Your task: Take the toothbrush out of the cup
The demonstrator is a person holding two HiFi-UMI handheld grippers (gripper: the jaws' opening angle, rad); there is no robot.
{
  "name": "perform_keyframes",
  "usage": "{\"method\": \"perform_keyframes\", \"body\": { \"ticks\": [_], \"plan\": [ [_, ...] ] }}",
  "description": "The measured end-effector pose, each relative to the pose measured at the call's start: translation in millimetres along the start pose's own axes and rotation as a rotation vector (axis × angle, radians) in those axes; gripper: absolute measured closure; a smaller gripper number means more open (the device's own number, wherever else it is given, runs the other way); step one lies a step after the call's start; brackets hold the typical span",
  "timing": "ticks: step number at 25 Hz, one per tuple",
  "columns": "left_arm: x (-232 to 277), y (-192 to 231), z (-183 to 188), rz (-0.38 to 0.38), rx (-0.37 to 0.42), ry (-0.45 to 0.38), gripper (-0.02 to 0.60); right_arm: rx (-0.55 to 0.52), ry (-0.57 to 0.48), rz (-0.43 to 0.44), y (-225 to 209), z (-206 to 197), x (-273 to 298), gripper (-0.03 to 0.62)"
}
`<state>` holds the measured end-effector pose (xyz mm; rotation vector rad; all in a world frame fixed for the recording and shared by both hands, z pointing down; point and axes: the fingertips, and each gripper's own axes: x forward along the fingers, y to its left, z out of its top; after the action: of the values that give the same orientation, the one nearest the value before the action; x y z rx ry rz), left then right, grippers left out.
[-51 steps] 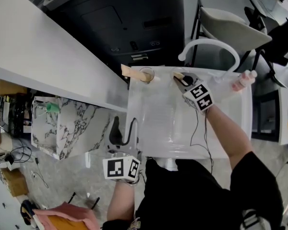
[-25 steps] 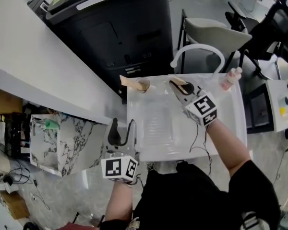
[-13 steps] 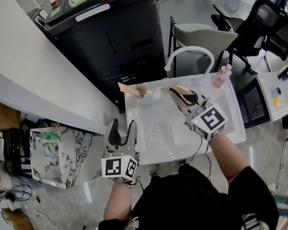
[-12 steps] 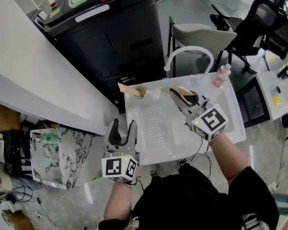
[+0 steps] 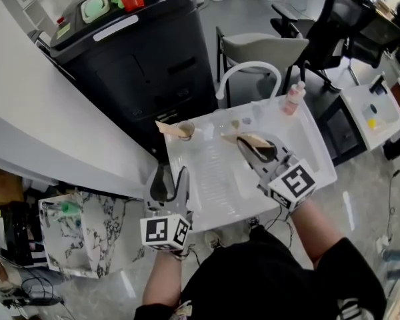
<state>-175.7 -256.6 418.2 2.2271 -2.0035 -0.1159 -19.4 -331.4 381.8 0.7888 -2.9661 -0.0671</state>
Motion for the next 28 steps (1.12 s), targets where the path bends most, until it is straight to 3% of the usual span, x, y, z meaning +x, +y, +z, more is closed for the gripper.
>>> {"method": "perform_keyframes", "body": {
  "ticks": [11,28],
  "plan": [
    [-0.3,3.6,-7.3,-0.038,-0.020,0.024,0.342,0.034,0.001,-0.056,17.1,-1.8,-14.7,0.566],
    [26.5,35.9,-18.8,-0.013,-0.048,0.044,0.342,0.029,0.011,-0.020,27.0,-11.9,-5.0,0.566]
  ]
}}
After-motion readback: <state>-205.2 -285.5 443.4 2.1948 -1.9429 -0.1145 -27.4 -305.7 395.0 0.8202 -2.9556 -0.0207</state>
